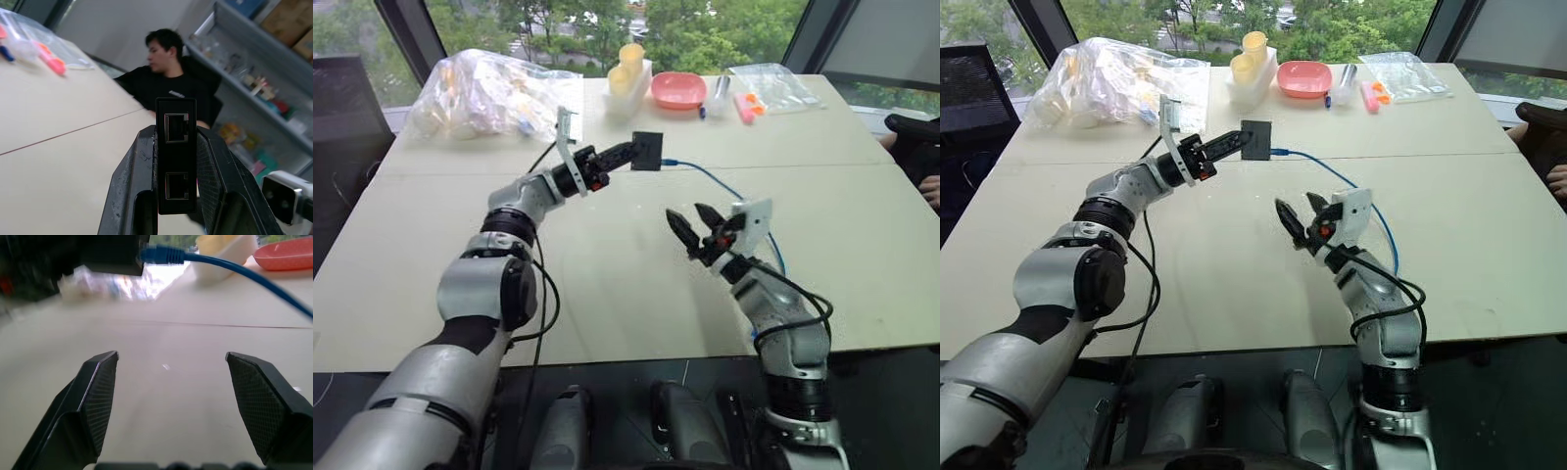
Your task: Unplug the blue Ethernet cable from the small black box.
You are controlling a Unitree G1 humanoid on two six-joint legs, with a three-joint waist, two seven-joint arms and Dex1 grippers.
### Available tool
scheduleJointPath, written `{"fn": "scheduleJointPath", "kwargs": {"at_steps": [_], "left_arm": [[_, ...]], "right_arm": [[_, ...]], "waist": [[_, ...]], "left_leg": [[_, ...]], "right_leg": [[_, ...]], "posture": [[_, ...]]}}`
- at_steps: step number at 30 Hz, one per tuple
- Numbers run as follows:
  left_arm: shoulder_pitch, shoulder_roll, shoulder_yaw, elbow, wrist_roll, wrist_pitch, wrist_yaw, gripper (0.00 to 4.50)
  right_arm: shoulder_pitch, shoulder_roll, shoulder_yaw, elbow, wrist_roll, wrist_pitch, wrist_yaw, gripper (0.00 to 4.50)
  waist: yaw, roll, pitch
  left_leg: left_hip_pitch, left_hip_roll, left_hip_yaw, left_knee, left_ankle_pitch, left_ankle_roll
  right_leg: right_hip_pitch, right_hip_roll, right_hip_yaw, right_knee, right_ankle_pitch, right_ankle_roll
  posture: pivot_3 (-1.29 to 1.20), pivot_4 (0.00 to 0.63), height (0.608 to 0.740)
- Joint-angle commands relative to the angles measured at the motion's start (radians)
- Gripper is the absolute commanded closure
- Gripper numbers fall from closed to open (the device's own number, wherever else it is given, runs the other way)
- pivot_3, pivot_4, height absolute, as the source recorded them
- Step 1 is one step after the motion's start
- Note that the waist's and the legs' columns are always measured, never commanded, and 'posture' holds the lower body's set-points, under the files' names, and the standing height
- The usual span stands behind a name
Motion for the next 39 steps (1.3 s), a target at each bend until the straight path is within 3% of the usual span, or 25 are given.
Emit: {"fn": "scheduleJointPath", "kwargs": {"at_steps": [1,10,24,27,31,33,39], "left_arm": [[0.027,-0.027,0.037,-0.084,-0.07,0.103,-0.042,3.98],[0.141,-0.077,0.053,-0.291,-0.17,0.296,-0.012,3.98],[0.169,-0.075,0.061,-0.369,-0.232,0.37,0.025,3.98],[0.175,-0.075,0.057,-0.377,-0.233,0.376,0.023,3.98],[0.18,-0.075,0.053,-0.385,-0.234,0.382,0.023,3.98],[0.181,-0.075,0.05,-0.388,-0.236,0.383,0.024,3.98],[0.19,-0.074,0.045,-0.402,-0.24,0.39,0.027,3.98]], "right_arm": [[-0.064,0.081,-0.101,-0.054,0.226,0.029,-0.126,0.82],[-0.078,0.115,-0.059,-0.078,0.349,-0.002,-0.194,0.82],[-0.068,0.079,-0.022,-0.071,0.4,-0.034,-0.181,0.82],[-0.064,0.078,-0.01,-0.069,0.397,-0.041,-0.179,1.58],[-0.062,0.075,0.002,-0.063,0.389,-0.048,-0.178,3.65],[-0.063,0.075,0.006,-0.055,0.383,-0.052,-0.178,4.44],[-0.062,0.063,0.013,-0.046,0.384,-0.053,-0.182,4.44]], "waist": [[-0.001,0.0,0.0],[-0.003,0.0,0.0],[-0.004,0.0,0.0],[-0.003,0.0,0.0],[-0.003,0.0,0.0],[-0.004,0.0,0.0],[-0.003,0.0,0.0]], "left_leg": [[0.0,0.0,0.0,0.0,0.0,0.0],[0.001,0.001,-0.001,-0.002,0.0,0.0],[0.001,0.001,-0.001,-0.002,0.0,0.0],[0.001,0.001,-0.001,-0.002,0.0,0.0],[0.001,0.001,-0.001,-0.002,0.0,0.0],[0.001,0.001,-0.001,-0.002,0.0,0.0],[0.001,0.001,-0.001,-0.002,0.0,0.0]], "right_leg": [[0.0,0.0,0.0,0.0,0.0,0.0],[0.0,0.003,0.0,0.0,0.0,0.0],[0.0,0.004,0.001,0.0,0.0,0.0],[0.0,0.004,0.001,0.0,0.0,0.0],[0.0,0.004,0.001,-0.001,0.0,0.0],[0.0,0.004,0.001,-0.001,0.0,0.0],[0.0,0.004,0.001,-0.001,0.0,0.0]], "posture": [[0.0,0.15,0.74],[0.0,0.15,0.74],[0.0,0.15,0.74],[0.0,0.15,0.74],[0.0,0.15,0.74],[0.0,0.15,0.74],[0.0,0.15,0.74]]}}
